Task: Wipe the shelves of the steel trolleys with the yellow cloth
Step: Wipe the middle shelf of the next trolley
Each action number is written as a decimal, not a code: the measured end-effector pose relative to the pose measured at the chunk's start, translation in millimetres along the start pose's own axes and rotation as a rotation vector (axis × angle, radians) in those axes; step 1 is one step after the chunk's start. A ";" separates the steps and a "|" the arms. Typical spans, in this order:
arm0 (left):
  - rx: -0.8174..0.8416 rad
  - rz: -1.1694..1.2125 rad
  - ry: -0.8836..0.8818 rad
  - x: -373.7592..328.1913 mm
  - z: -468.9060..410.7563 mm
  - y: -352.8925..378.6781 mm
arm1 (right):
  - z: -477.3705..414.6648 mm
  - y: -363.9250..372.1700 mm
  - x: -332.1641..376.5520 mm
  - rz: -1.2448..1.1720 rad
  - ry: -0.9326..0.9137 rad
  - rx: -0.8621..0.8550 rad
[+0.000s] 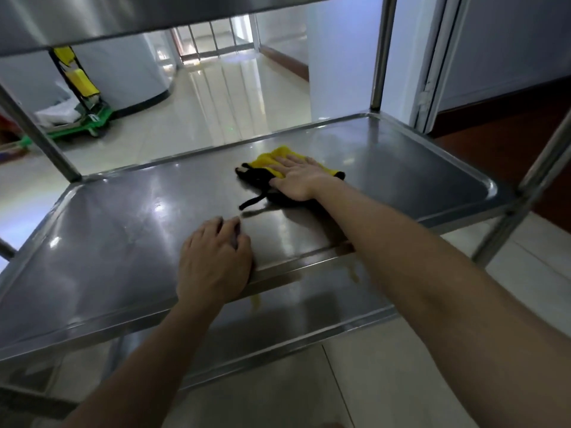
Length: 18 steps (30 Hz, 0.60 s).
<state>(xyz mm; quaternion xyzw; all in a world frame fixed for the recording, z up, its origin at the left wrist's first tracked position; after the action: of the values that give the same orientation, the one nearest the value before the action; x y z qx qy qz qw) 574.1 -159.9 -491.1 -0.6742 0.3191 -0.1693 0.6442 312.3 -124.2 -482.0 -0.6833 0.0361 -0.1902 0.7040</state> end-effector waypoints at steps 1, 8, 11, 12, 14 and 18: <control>0.011 0.016 0.001 0.7 -0.1 -0.6 | 16.6 -7.1 -37.6 0.012 0.092 -0.030; -0.019 0.053 0.011 -12.0 5.3 -5.0 | 135.3 -26.2 -188.7 0.013 0.651 -0.152; -0.017 0.018 0.009 -17.2 7.6 -8.9 | 106.9 -21.8 -105.8 0.050 0.480 -0.145; -0.018 0.014 0.015 -18.6 8.4 -10.4 | 93.7 -15.0 -66.7 0.055 0.356 -0.123; -0.014 -0.034 0.012 -18.4 9.7 -12.2 | 78.5 7.1 14.5 0.060 0.104 -0.063; 0.040 -0.187 0.008 -12.0 7.1 -7.4 | 97.7 28.0 59.1 0.042 -0.164 -0.009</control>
<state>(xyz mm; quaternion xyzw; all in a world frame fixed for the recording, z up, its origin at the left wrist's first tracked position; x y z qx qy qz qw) 571.3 -147.0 -482.5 -0.6874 0.2539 -0.2380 0.6375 403.4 -50.5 -490.8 -0.6988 -0.0065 -0.1184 0.7054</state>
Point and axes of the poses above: each hand's wrist, its own z-axis away from the middle knuckle, its own y-axis out of the palm, x = y × z, the point moved 5 cm from there along -z, towards the middle knuckle, and after that the axes turned 14 degrees about -y, right-handed, at the moved point
